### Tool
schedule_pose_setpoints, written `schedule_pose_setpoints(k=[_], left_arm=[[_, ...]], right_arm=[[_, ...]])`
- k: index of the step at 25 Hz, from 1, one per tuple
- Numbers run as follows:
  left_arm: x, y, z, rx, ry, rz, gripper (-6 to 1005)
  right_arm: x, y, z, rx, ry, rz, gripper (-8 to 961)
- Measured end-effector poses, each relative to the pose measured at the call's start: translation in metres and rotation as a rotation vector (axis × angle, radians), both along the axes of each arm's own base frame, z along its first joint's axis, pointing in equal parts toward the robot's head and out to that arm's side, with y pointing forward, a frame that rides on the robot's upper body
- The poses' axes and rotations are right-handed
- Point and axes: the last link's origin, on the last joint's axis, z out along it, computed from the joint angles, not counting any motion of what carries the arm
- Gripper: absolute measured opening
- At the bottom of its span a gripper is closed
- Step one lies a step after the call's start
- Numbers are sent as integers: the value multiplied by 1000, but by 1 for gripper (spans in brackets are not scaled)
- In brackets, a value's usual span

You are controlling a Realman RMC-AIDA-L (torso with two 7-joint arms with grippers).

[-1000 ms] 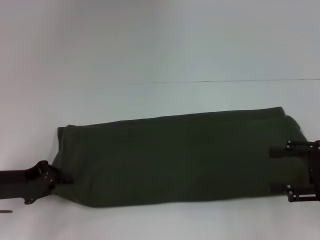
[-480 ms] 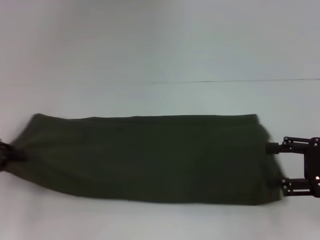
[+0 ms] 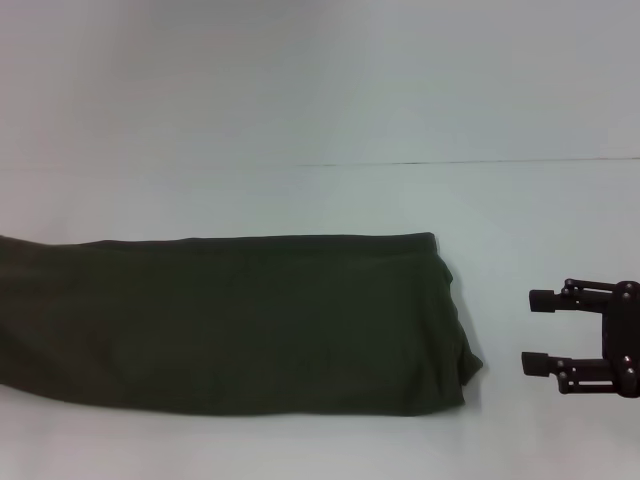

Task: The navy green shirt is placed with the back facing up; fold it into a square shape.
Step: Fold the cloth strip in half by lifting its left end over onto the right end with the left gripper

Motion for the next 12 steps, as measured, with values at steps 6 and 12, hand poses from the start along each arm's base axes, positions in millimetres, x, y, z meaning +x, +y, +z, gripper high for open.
schedule_pose_setpoints(k=[6,12], left_arm=[[41,24,-11,21,-159,-186,119],[126,57,-40,-50,-355,-468,118]], right_arm=[[3,-1,1,5,8,-29,815],[9,2,6,38,3,-80,815]])
